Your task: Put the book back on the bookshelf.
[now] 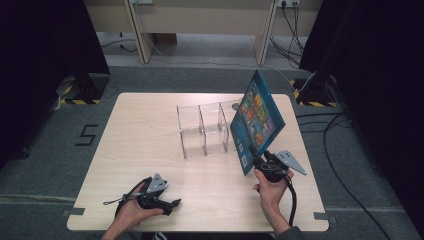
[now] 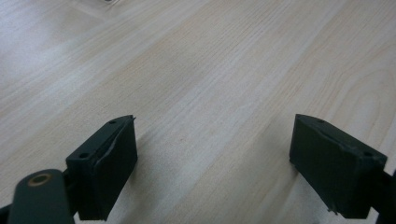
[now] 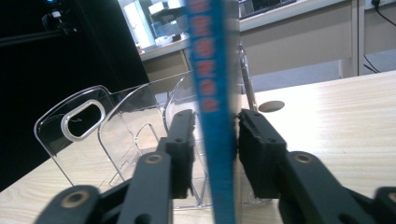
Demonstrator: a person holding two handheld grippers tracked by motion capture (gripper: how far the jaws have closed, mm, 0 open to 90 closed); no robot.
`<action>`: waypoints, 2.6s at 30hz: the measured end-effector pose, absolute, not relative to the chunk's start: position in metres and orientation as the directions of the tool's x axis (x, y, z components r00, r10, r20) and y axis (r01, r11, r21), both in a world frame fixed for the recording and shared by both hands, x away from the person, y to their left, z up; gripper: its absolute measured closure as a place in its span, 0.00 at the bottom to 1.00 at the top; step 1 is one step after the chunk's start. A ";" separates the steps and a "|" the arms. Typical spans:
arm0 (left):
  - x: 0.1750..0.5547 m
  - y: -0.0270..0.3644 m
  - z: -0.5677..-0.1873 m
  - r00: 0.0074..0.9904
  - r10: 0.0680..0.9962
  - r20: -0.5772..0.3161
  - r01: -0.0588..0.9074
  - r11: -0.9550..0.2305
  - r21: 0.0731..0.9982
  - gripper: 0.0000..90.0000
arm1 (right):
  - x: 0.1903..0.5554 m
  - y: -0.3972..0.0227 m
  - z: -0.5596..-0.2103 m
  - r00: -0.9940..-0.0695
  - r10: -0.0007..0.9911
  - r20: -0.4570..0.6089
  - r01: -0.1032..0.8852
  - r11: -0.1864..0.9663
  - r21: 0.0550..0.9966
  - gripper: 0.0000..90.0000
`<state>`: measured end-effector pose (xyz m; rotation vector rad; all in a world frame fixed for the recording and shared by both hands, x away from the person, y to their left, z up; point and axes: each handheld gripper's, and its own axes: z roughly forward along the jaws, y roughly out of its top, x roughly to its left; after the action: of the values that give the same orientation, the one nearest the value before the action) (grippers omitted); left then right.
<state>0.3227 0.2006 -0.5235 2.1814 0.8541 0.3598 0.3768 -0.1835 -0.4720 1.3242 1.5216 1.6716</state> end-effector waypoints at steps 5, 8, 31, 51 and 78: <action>0.323 0.201 -0.524 0.740 0.673 -0.011 0.462 -0.496 0.735 0.16 | 0.373 -0.186 -0.473 -0.401 0.868 0.294 0.265 -0.198 0.944 0.65; 0.322 0.201 -0.524 0.740 0.672 -0.010 0.461 -0.497 0.735 0.16 | 0.370 -0.187 -0.474 -0.407 0.865 0.293 0.289 -0.182 0.940 0.63; 0.321 0.203 -0.523 0.751 0.660 -0.010 0.454 -0.506 0.733 0.15 | 0.328 -0.240 -0.469 -0.452 0.855 0.256 0.308 -0.120 0.944 0.39; 0.320 0.205 -0.524 0.759 0.651 -0.008 0.447 -0.513 0.733 0.15 | 0.316 -0.259 -0.488 -0.449 0.870 0.206 0.429 0.008 0.903 0.26; 0.319 0.205 -0.523 0.761 0.649 -0.007 0.446 -0.515 0.732 0.15 | 0.297 -0.280 -0.503 -0.400 0.904 0.150 0.558 0.111 0.822 0.20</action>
<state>0.3195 0.2053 -0.5234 2.2004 0.8148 0.3449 0.2974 -0.2803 -0.5034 1.4234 2.0053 1.2023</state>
